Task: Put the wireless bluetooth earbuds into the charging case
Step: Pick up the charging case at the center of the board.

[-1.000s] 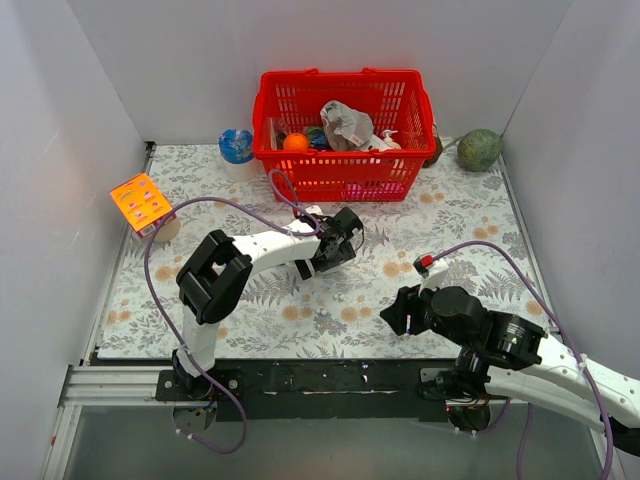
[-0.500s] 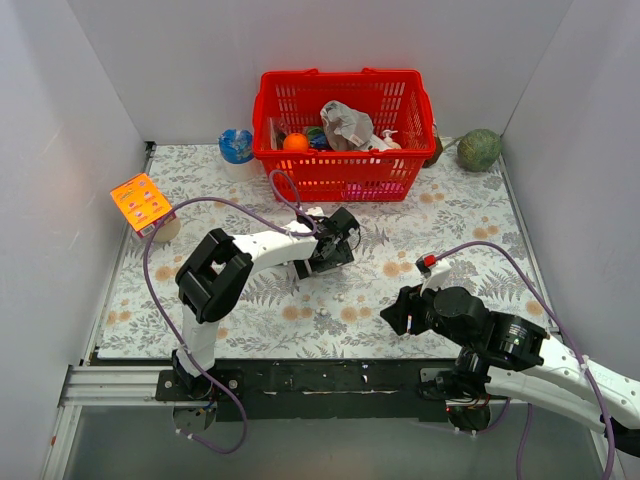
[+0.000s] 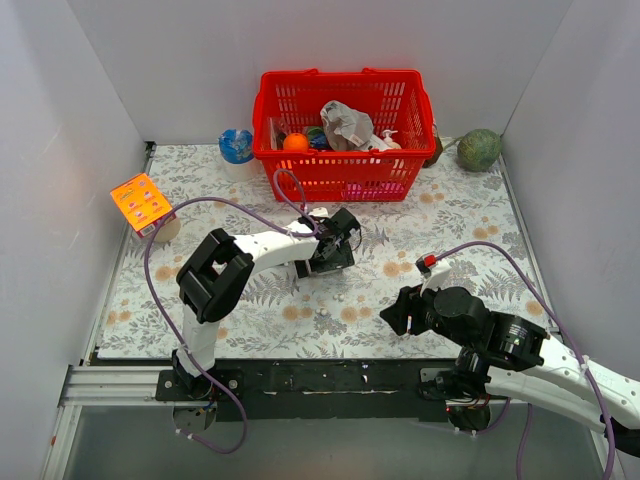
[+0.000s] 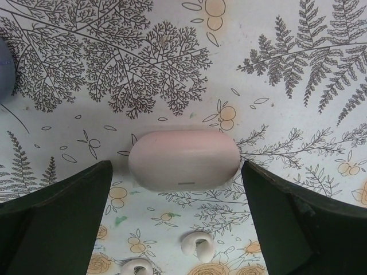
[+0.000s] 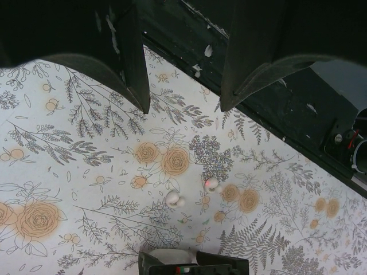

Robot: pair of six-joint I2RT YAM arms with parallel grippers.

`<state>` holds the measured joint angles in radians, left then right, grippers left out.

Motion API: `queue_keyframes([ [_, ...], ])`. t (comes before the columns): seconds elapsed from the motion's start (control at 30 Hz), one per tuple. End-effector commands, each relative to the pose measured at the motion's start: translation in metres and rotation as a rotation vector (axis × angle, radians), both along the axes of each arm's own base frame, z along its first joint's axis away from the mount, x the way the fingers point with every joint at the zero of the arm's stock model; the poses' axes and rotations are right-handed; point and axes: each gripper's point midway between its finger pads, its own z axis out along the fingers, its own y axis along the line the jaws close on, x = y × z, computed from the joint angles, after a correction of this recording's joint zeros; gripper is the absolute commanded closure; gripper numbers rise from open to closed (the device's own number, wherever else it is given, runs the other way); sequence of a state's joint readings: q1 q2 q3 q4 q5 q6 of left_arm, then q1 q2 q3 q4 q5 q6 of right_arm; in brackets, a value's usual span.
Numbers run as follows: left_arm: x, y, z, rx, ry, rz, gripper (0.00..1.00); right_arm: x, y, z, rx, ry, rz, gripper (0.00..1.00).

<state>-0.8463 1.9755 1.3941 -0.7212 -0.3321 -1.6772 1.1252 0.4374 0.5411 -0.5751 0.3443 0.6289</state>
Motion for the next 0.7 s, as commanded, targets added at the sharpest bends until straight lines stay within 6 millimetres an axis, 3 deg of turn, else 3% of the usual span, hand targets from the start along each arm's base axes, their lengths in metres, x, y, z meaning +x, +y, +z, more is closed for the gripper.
queue_keyframes([
  [0.0, -0.001, 0.005, -0.012, 0.046, 0.025, -0.026, 0.05, 0.003, 0.004, 0.013, 0.050, -0.018, -0.008, 0.41],
  [0.47, 0.004, 0.009, -0.022, 0.124, 0.041, -0.066, 0.20, 0.002, 0.001, 0.010, 0.053, -0.018, -0.011, 0.41],
  [0.67, 0.000, 0.011, -0.025, 0.120, 0.053, -0.053, 0.20, 0.002, 0.000, 0.008, 0.051, -0.020, -0.016, 0.41],
])
